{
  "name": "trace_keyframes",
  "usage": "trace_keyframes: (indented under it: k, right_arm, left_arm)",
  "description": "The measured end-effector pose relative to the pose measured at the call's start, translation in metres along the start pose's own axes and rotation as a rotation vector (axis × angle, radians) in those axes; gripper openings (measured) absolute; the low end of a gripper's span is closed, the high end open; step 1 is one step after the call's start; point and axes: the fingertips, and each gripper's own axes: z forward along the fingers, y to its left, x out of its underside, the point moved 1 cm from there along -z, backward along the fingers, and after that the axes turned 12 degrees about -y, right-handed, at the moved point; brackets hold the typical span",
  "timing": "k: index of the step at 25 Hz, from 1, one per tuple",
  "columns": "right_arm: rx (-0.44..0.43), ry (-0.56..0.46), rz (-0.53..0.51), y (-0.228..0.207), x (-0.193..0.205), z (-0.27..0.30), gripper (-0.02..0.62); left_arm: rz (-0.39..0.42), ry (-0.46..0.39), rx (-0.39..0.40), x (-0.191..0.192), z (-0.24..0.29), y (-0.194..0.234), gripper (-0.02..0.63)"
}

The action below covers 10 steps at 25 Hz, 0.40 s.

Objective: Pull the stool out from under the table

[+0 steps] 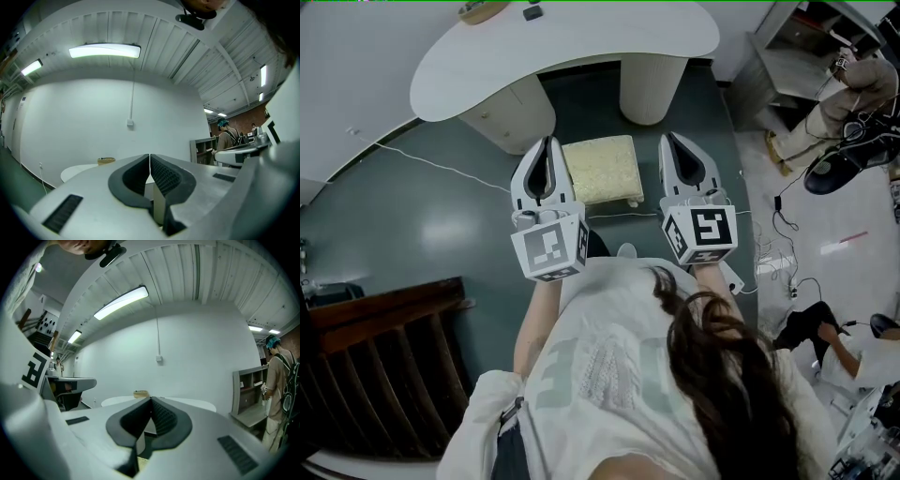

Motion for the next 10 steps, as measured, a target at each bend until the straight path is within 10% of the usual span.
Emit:
trace_keyframes:
  k: [10]
  right_arm:
    - [0.007, 0.017, -0.005, 0.0005, 0.0045, -0.0083, 0.029]
  left_arm:
    - [-0.012, 0.016, 0.000, 0.0055, -0.0066, 0.0005, 0.032]
